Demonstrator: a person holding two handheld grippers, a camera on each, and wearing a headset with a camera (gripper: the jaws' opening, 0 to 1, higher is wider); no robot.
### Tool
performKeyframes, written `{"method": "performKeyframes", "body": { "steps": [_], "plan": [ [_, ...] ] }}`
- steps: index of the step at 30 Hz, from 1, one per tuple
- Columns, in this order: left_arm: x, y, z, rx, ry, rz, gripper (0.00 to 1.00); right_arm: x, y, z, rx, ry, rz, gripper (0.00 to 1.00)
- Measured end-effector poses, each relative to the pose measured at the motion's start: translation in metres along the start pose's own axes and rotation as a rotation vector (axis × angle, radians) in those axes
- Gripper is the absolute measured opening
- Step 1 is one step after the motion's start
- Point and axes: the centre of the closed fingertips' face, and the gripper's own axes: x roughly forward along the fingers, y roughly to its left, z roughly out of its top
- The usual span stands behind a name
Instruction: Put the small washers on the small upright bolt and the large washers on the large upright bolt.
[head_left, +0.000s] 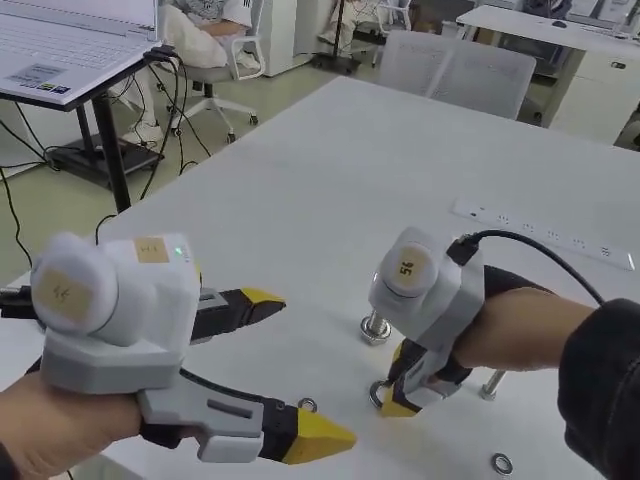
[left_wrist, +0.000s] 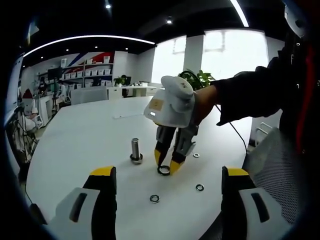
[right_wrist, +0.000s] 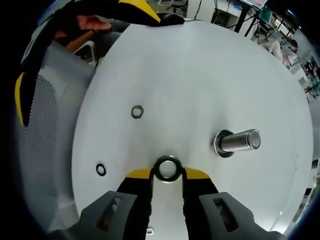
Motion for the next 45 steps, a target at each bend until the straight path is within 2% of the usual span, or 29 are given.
{"method": "performKeyframes", "body": {
  "steps": [5,20,31,45],
  "plan": [
    [0.0,0.0,0.0,0.001,0.001,-0.001,0.87,-0.002,-0.001,-0.006,0.0,0.015,-0.002,0.23],
    [0.002,-0.002,0.0,0.005,0.002,-0.009,0.87,-0.018,-0.004,-0.012,0.026,0.002,-0.014,0.23],
    [0.003,-0.002,0.001,0.009,0.002,-0.018,0.87,-0.036,-0.008,-0.013,0.034,-0.009,-0.027,0.23],
    [0.004,-0.002,0.005,0.019,0.002,-0.026,0.87,-0.063,-0.018,-0.009,0.008,-0.01,-0.074,0.23]
  ]
}}
